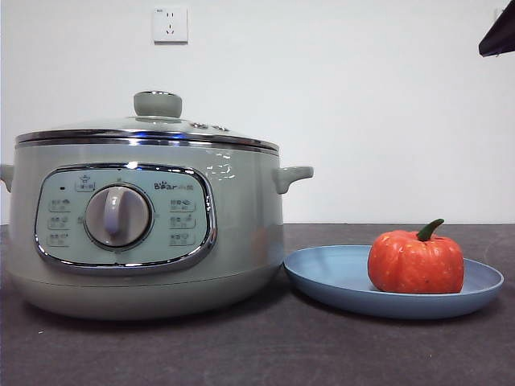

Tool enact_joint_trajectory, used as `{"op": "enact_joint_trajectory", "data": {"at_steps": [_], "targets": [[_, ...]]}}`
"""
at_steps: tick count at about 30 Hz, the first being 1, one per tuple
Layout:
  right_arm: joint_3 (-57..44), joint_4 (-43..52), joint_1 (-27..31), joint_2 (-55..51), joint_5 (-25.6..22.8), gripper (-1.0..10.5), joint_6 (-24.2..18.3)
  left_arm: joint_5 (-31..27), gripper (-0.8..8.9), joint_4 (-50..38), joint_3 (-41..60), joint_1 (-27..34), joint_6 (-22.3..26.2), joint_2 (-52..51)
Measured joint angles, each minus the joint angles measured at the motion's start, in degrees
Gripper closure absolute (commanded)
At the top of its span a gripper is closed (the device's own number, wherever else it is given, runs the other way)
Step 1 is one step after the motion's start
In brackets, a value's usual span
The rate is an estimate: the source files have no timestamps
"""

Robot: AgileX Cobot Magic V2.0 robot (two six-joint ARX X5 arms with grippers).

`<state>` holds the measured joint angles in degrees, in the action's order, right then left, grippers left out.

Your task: Take the pumpkin out from the steamer,put the pumpkin in the blue plate,close the lid

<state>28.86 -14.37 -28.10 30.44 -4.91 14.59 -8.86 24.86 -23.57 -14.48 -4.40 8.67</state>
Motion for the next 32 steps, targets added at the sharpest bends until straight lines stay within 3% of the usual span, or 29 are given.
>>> {"op": "enact_joint_trajectory", "data": {"at_steps": [5,12,17,32], "targets": [[0.0,-1.7,0.0,0.0,0.0,9.6,0.0,0.0,8.17,-5.4,9.9,8.7,1.1,-7.5],[0.0,-3.7,0.0,0.0,0.0,9.6,0.0,4.0,8.17,-9.6,18.3,15.3,1.4,-7.7],[0.0,-5.4,0.0,0.0,0.0,9.6,0.0,7.6,8.17,-9.8,20.9,16.4,1.3,-8.2],[0.0,-7.3,0.0,0.0,0.0,9.6,0.0,7.6,8.17,-10.3,21.1,16.6,1.4,-8.3]]}}
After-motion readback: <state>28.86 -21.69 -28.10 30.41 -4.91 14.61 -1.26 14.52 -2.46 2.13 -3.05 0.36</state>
